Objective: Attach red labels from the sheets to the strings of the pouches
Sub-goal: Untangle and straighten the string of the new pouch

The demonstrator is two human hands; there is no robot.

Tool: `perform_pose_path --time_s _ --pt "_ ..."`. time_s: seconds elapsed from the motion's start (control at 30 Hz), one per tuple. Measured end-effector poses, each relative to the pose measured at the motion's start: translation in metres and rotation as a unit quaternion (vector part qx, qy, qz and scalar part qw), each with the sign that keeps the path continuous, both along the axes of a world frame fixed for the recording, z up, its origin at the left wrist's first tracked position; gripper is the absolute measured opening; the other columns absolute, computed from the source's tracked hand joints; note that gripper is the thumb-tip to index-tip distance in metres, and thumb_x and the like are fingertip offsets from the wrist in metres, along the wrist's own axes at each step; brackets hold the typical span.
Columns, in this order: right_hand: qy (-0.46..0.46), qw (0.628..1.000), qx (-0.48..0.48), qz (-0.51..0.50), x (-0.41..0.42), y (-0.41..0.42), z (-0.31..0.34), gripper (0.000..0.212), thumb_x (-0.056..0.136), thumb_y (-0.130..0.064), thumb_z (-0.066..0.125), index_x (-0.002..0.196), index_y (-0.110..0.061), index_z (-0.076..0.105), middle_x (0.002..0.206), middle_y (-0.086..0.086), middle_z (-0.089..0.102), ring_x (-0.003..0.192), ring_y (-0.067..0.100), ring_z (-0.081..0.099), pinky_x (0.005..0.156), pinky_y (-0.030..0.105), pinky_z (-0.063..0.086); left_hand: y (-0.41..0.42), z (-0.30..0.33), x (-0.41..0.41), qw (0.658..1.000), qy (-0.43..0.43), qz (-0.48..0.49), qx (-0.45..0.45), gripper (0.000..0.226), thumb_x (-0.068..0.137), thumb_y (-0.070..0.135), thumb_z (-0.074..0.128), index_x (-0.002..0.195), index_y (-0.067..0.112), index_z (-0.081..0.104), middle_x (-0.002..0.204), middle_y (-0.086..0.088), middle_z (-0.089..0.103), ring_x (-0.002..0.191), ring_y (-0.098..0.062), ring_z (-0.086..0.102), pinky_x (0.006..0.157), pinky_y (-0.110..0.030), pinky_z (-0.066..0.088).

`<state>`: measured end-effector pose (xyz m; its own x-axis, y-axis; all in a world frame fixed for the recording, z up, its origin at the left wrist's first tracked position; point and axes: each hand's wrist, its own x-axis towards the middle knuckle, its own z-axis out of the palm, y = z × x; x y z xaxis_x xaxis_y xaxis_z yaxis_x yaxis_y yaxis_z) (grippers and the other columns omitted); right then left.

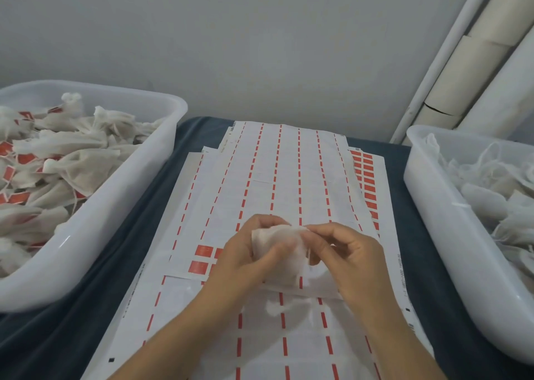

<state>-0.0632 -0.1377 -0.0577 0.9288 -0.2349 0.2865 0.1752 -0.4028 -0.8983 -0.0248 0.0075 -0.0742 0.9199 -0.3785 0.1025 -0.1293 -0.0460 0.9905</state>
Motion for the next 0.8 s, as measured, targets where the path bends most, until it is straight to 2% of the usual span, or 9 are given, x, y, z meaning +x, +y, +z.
perform_pose_path --time_s 0.1,0.17,0.27,0.33,0.47,0.53,0.6,0.7,0.8 --pt "-0.018 0.998 -0.057 0.027 -0.001 0.002 -0.001 0.008 0.071 -0.039 0.059 0.079 -0.043 0.061 0.068 -0.019 0.067 0.071 -0.001 0.063 0.066 0.004 0.047 -0.002 0.005 0.000 0.998 -0.050 0.011 0.034 0.022 0.068 0.051 0.064 0.088 0.042 0.064 0.092 0.028 0.064 0.090 0.006 0.058 0.070 -0.010 0.049" --pt "-0.028 0.997 -0.068 0.029 -0.001 0.000 0.000 0.007 0.072 -0.039 0.060 0.078 -0.044 0.060 0.072 -0.020 0.067 0.072 0.000 0.063 0.066 0.004 0.046 -0.001 0.009 0.000 0.998 -0.044 0.032 0.023 0.017 0.063 0.050 0.061 0.079 0.045 0.066 0.086 0.031 0.066 0.089 0.009 0.058 0.071 -0.005 0.045" --pt "-0.036 0.997 -0.073 0.014 0.000 -0.006 0.002 0.005 0.073 -0.040 0.060 0.073 -0.045 0.060 0.078 -0.030 0.065 0.074 -0.002 0.063 0.066 0.003 0.045 0.000 0.010 0.000 0.996 -0.018 0.070 0.042 0.022 0.057 0.057 0.056 0.072 0.044 0.066 0.079 0.032 0.065 0.083 0.012 0.055 0.063 -0.001 0.043" --pt "-0.027 0.998 -0.063 0.011 0.000 -0.006 0.003 0.002 0.073 -0.041 0.059 0.072 -0.041 0.061 0.075 -0.028 0.065 0.072 -0.001 0.063 0.064 0.003 0.045 0.001 0.010 -0.001 0.997 -0.021 0.064 0.044 0.030 0.057 0.060 0.055 0.074 0.038 0.065 0.079 0.027 0.064 0.082 0.009 0.055 0.059 -0.002 0.042" --pt "0.024 0.995 0.092 0.000 -0.001 -0.009 0.005 0.014 0.071 -0.039 0.060 0.071 -0.026 0.067 0.071 -0.012 0.068 0.071 0.005 0.064 0.061 0.000 0.044 0.003 0.012 0.002 0.999 0.003 0.050 -0.001 0.030 0.065 0.061 0.059 0.077 0.034 0.066 0.088 0.022 0.064 0.086 0.005 0.056 0.058 -0.010 0.045" --pt "0.048 0.980 0.194 0.012 -0.001 -0.011 0.005 0.015 0.071 -0.037 0.061 0.073 -0.026 0.071 0.074 -0.005 0.069 0.067 0.011 0.064 0.063 0.006 0.048 0.004 0.012 0.006 0.998 0.012 0.055 -0.010 0.023 0.072 0.060 0.063 0.078 0.038 0.066 0.090 0.022 0.064 0.087 0.005 0.056 0.066 -0.013 0.041" --pt "0.060 0.959 0.277 0.022 -0.001 -0.009 0.005 0.014 0.070 -0.033 0.061 0.073 -0.025 0.072 0.072 -0.001 0.068 0.061 0.013 0.062 0.063 0.013 0.050 0.001 0.011 0.006 0.998 0.017 0.055 -0.006 0.023 0.071 0.061 0.061 0.079 0.040 0.066 0.092 0.025 0.064 0.089 0.009 0.054 0.068 -0.016 0.040" --pt "0.053 0.942 0.330 0.021 0.000 -0.006 0.004 0.014 0.072 -0.029 0.060 0.073 -0.021 0.071 0.066 0.001 0.065 0.058 0.013 0.060 0.064 0.017 0.051 -0.001 0.006 0.005 0.997 0.008 0.073 0.038 0.033 0.063 0.062 0.053 0.087 0.042 0.064 0.096 0.032 0.059 0.091 0.011 0.052 0.061 -0.007 0.043" --pt "0.036 0.946 0.322 0.030 -0.001 -0.006 0.010 0.016 0.071 -0.031 0.060 0.071 -0.024 0.073 0.064 -0.001 0.065 0.055 0.012 0.059 0.064 0.016 0.051 0.005 0.003 0.002 0.993 -0.038 0.112 0.014 0.035 0.068 0.061 0.048 0.078 0.031 0.062 0.081 0.021 0.061 0.076 0.003 0.057 0.061 -0.006 0.045"
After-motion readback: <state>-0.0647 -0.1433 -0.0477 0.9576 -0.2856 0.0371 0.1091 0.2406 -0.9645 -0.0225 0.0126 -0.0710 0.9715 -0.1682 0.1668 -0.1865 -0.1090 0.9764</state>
